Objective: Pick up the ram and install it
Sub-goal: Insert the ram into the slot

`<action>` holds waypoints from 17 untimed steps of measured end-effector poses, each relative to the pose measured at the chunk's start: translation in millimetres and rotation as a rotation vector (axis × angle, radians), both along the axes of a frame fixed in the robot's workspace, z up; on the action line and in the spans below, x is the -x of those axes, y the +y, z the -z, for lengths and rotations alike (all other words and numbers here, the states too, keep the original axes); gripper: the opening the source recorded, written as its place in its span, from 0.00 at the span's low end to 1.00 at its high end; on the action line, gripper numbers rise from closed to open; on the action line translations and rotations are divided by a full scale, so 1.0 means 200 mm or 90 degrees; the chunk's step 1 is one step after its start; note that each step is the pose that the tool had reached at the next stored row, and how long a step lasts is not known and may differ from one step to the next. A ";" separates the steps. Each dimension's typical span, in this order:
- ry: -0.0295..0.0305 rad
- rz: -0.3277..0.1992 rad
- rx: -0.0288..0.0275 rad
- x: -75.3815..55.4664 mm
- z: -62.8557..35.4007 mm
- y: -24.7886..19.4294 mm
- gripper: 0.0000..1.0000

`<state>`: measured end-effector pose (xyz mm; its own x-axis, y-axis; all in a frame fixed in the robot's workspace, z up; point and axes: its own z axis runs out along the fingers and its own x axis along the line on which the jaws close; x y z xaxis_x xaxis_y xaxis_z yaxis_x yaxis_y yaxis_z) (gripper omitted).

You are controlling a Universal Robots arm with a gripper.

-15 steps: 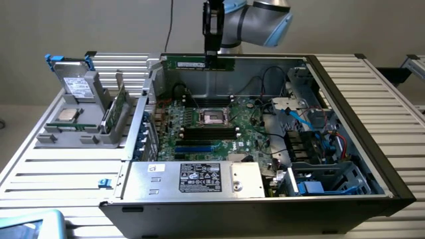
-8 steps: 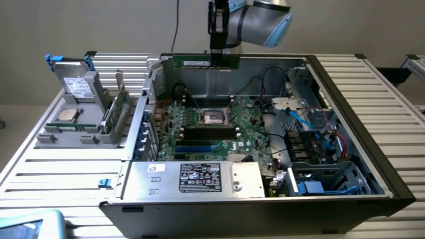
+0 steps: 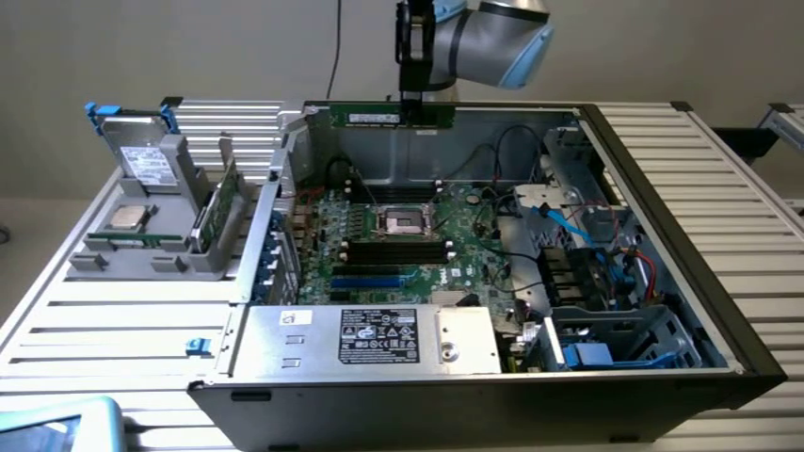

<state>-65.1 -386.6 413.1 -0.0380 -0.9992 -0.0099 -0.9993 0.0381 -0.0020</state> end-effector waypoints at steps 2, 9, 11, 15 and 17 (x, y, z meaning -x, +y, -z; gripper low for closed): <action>0.0000 0.000 0.0000 0.00 0.000 0.000 0.15; 0.0000 0.000 0.0000 0.00 0.000 0.000 0.15; 0.0000 0.000 0.0000 0.00 0.000 0.000 0.15; 0.0000 0.000 0.0000 0.00 0.027 0.000 0.15; 0.0000 0.000 0.0000 0.00 0.046 0.000 0.15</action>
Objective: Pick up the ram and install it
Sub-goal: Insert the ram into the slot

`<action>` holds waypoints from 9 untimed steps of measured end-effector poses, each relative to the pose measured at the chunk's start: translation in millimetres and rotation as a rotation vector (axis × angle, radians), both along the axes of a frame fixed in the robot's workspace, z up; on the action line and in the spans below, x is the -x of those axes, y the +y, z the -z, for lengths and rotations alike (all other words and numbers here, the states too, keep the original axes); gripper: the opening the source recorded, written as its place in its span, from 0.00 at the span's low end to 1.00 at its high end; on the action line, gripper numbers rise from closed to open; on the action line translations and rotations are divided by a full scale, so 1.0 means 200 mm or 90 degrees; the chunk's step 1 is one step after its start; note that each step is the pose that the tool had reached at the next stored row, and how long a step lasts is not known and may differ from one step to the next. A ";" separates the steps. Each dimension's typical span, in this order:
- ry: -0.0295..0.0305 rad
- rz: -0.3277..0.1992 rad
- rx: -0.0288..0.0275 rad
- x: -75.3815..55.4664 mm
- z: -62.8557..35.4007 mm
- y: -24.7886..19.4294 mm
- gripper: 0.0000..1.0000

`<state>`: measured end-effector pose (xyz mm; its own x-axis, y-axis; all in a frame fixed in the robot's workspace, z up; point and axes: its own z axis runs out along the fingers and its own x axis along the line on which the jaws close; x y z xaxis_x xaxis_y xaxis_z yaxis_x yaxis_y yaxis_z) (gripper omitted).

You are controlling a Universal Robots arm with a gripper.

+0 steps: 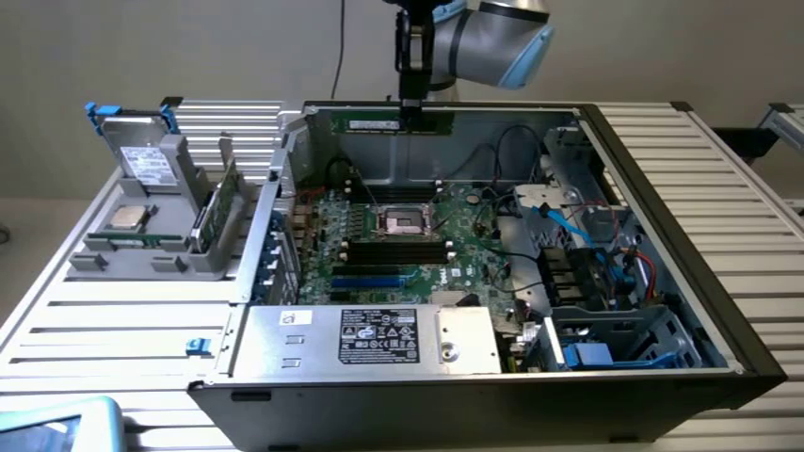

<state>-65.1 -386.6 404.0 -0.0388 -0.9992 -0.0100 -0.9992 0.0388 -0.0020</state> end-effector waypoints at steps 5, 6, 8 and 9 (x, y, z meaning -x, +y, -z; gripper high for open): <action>0.0007 -0.003 0.0000 0.00 0.045 -0.002 0.15; 0.0011 -0.005 -0.0001 0.00 0.054 -0.004 0.15; 0.0015 -0.006 -0.0018 0.00 0.070 -0.012 0.15; 0.0015 -0.006 -0.0031 0.00 0.079 -0.016 0.15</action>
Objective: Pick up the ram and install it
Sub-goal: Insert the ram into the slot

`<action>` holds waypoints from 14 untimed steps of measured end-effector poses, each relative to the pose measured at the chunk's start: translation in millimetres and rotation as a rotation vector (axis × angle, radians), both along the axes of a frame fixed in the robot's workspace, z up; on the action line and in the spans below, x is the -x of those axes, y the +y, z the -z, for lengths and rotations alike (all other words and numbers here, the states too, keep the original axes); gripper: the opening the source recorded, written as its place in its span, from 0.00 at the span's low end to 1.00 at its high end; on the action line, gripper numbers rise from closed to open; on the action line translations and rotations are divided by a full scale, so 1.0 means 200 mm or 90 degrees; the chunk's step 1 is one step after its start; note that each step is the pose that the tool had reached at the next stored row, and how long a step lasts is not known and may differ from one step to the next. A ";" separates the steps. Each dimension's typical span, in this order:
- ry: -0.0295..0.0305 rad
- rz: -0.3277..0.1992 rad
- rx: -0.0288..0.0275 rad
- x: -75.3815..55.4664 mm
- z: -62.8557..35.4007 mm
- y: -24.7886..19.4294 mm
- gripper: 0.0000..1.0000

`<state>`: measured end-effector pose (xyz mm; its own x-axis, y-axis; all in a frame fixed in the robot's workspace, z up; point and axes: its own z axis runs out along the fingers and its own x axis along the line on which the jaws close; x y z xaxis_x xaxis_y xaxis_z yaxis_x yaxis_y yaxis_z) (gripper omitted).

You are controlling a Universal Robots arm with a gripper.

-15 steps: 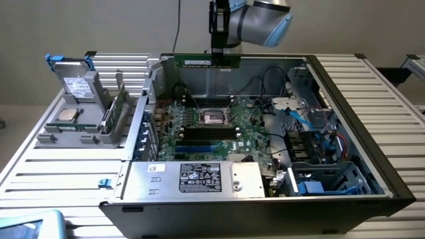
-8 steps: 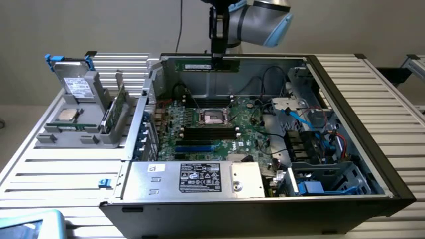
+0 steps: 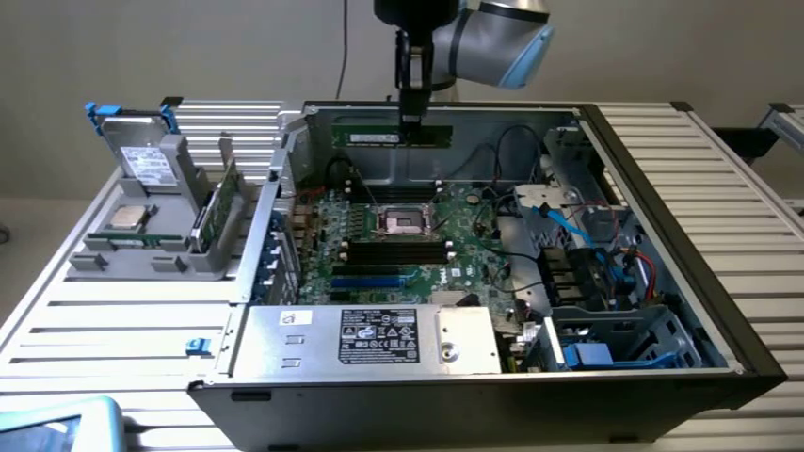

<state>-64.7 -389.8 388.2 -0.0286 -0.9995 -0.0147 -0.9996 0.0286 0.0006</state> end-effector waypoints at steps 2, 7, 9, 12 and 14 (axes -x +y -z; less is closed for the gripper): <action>0.0000 0.000 -0.0021 0.00 0.018 -0.008 0.15; 0.0009 0.000 -0.0041 -0.01 0.064 -0.021 0.15; 0.0020 0.000 -0.0041 -0.01 0.082 -0.021 0.15; 0.0027 0.000 -0.0040 -0.01 0.100 -0.021 0.15; 0.0027 0.000 -0.0040 -0.01 0.100 -0.021 0.15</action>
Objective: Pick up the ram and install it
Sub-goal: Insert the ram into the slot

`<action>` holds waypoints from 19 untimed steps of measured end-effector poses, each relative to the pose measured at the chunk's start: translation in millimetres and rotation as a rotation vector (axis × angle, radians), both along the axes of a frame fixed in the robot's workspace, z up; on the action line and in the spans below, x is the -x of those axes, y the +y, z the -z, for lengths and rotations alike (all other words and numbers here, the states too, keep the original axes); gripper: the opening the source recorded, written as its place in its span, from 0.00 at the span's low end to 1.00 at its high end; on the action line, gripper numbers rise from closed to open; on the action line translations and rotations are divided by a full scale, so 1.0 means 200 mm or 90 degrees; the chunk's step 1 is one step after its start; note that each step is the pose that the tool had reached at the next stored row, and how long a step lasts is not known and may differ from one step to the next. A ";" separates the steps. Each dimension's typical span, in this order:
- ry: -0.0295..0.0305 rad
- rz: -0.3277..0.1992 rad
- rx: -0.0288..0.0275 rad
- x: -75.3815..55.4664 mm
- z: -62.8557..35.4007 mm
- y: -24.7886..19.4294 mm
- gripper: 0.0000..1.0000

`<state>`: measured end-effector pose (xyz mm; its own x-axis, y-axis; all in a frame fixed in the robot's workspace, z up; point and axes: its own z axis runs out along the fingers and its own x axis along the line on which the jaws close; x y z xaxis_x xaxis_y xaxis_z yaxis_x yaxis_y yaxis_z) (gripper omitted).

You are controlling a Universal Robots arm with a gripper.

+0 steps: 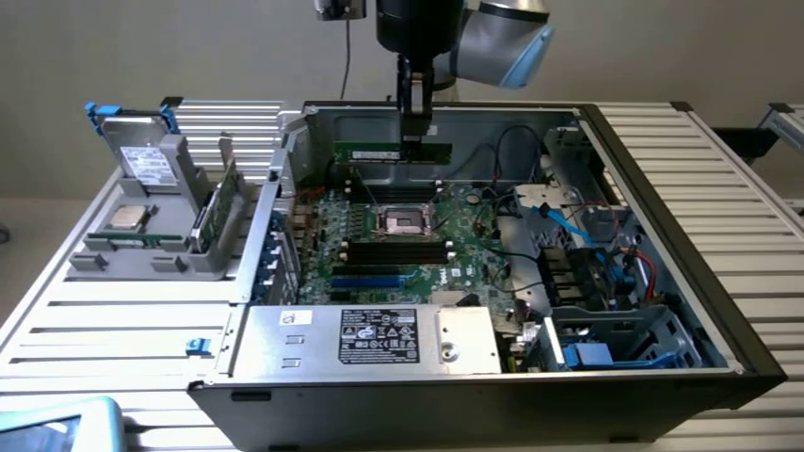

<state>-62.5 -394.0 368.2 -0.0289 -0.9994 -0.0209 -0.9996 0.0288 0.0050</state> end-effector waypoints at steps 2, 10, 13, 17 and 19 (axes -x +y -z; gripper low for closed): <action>0.0000 0.000 -0.0001 0.00 0.003 0.000 0.15; 0.0000 0.000 0.0181 -0.01 0.054 0.005 0.15; 0.0000 0.000 0.0183 -0.01 0.081 0.005 0.15; 0.0000 0.000 0.0182 -0.01 0.117 0.005 0.15; 0.0000 0.000 0.0182 -0.01 0.136 0.005 0.15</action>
